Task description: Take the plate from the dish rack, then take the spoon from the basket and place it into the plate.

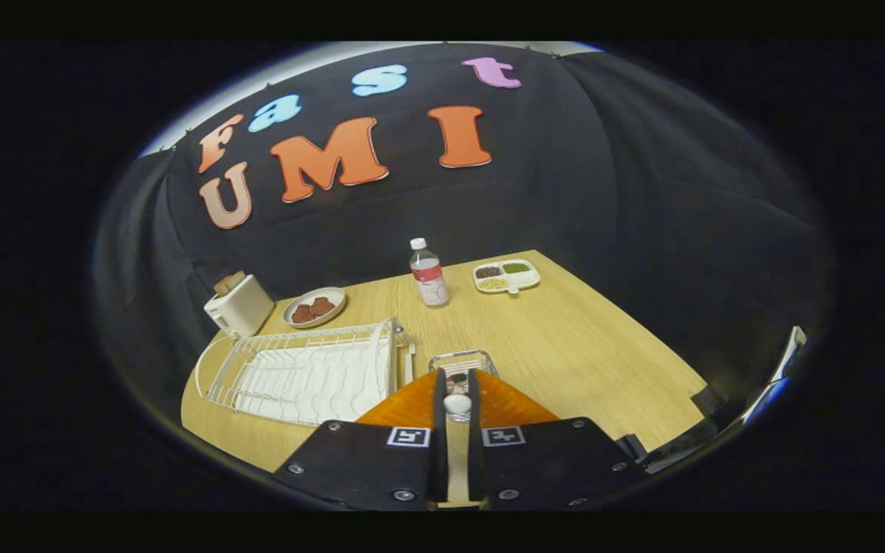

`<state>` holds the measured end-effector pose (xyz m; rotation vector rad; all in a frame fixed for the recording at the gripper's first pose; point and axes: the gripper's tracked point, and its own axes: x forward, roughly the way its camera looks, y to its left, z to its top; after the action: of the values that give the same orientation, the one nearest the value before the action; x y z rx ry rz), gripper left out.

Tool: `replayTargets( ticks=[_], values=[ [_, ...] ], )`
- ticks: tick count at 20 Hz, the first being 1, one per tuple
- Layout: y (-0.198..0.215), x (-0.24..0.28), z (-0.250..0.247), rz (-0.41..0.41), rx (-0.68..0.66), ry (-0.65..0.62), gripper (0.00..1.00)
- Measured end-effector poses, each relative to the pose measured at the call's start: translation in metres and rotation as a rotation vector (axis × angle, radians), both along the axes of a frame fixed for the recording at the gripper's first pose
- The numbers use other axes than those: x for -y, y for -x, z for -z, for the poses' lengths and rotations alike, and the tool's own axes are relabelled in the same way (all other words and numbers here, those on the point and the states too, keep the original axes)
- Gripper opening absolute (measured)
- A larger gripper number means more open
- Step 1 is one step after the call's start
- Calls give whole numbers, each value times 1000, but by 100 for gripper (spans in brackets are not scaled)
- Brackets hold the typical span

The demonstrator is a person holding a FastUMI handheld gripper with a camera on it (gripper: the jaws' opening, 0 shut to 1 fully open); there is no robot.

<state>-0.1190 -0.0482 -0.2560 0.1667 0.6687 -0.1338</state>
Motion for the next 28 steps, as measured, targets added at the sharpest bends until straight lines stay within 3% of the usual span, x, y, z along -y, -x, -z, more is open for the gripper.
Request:
replayTargets(
  ticks=[6, 14, 28],
  values=[
    [41, -10, -25, -60, -20, -9, 10],
    [89, -60, 3, -193, -101, -95, 10],
    [76, -152, 70, -400, -143, -180, 10]
  ],
)
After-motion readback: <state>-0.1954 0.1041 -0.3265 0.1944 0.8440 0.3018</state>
